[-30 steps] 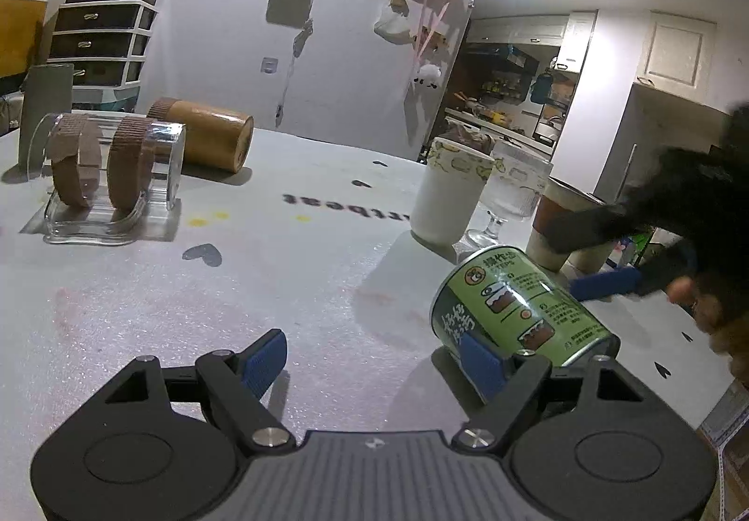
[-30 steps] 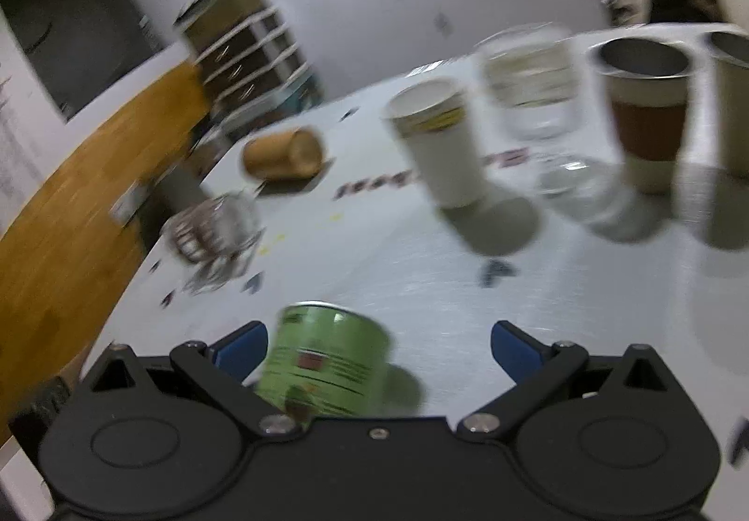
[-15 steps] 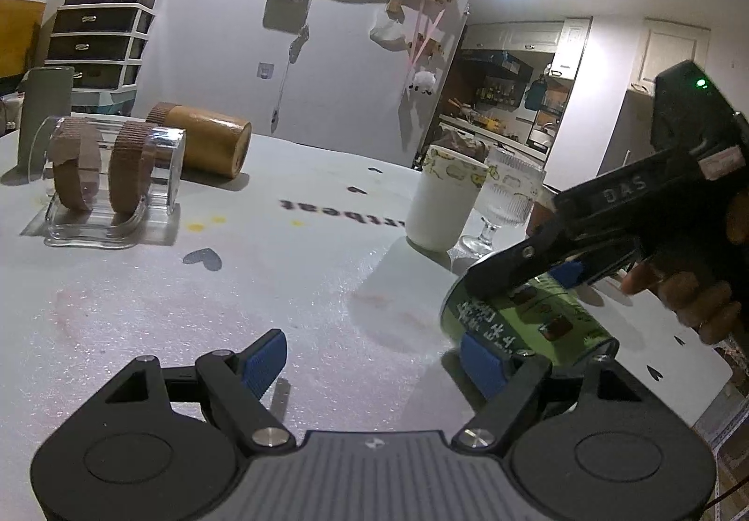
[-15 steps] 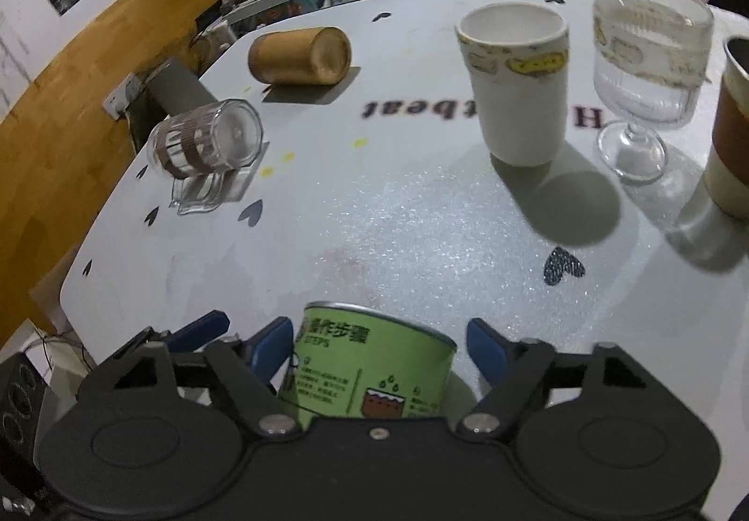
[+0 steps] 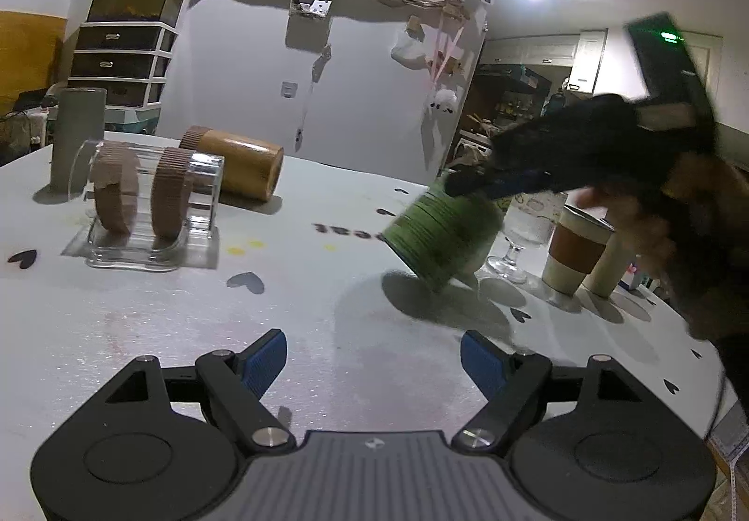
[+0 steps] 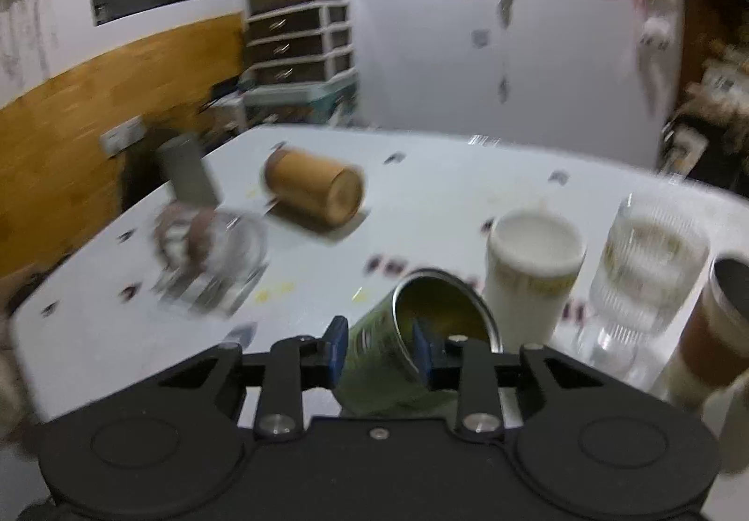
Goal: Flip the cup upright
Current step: 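Rotate the tin open end up and set it on the table with the right gripper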
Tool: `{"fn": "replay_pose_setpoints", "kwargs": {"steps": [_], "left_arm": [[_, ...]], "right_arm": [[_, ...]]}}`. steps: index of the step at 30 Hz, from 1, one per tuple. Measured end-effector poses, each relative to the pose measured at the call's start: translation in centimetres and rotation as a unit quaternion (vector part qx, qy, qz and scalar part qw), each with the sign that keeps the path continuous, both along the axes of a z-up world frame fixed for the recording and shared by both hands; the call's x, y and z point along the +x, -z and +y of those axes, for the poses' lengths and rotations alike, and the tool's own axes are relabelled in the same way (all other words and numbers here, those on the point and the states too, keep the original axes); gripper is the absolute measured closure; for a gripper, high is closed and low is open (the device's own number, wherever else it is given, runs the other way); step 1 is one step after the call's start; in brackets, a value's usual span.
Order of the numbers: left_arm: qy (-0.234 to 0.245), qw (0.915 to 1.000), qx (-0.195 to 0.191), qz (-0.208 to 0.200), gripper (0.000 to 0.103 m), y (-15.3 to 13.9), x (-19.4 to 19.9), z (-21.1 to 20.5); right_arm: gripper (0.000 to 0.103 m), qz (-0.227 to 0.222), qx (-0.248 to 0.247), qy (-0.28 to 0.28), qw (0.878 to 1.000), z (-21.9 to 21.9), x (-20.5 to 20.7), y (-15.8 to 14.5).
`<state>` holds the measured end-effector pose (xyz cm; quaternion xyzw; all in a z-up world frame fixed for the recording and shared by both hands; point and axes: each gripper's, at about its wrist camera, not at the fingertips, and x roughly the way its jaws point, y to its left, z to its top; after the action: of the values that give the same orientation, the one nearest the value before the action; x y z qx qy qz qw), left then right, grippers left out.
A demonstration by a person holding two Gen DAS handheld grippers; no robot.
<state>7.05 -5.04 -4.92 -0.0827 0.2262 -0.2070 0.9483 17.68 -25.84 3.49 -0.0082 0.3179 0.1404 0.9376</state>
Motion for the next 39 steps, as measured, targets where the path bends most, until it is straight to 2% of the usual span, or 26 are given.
{"fn": "replay_pose_setpoints", "kwargs": {"steps": [2,7,16,18,19,20,22,28,30,32,34,39], "left_arm": [[0.000,1.0000,0.001,0.000,0.021,0.0,-0.1,0.3],[-0.003,1.0000,-0.003,0.001,0.021,0.1,-0.2,1.0],[-0.004,1.0000,-0.007,0.004,0.021,0.1,-0.2,1.1],[-0.003,1.0000,-0.007,0.005,0.021,0.1,-0.2,1.0],[-0.002,1.0000,-0.007,0.004,0.021,0.1,-0.2,1.0],[-0.001,1.0000,-0.007,0.004,0.021,0.1,-0.2,1.0],[0.000,1.0000,-0.006,0.002,0.021,0.1,-0.2,0.9],[-0.002,1.0000,-0.004,0.004,0.021,0.1,-0.3,0.9],[-0.003,1.0000,-0.004,0.004,0.021,0.1,-0.3,1.0],[-0.003,1.0000,-0.004,0.004,0.021,0.2,-0.3,1.2],[-0.004,1.0000,-0.004,0.004,0.021,0.2,-0.3,1.2],[-0.006,1.0000,-0.003,0.006,0.021,0.2,-0.2,1.2]], "right_arm": [[0.071,-0.005,-0.005,0.009,1.000,0.5,1.3,0.0],[0.070,0.015,0.006,0.026,1.000,0.9,3.7,0.8],[0.067,0.001,0.022,0.018,1.000,1.1,2.9,0.7],[0.060,-0.008,0.031,0.016,0.999,1.0,2.6,0.5],[0.049,-0.013,0.034,0.015,0.999,1.0,2.4,0.4],[0.030,-0.018,0.035,0.014,0.999,1.1,2.3,0.4],[0.018,-0.033,0.031,0.015,0.999,1.6,2.0,0.8],[0.018,-0.040,-0.003,-0.001,0.999,3.9,2.6,3.2],[0.024,-0.044,-0.023,0.003,0.999,4.7,2.8,4.1],[0.048,-0.048,-0.056,0.021,0.997,5.4,3.2,4.8],[0.053,-0.047,-0.070,0.028,0.996,5.6,3.6,5.4],[0.051,-0.030,-0.058,0.058,0.996,4.6,5.0,6.5]]}}
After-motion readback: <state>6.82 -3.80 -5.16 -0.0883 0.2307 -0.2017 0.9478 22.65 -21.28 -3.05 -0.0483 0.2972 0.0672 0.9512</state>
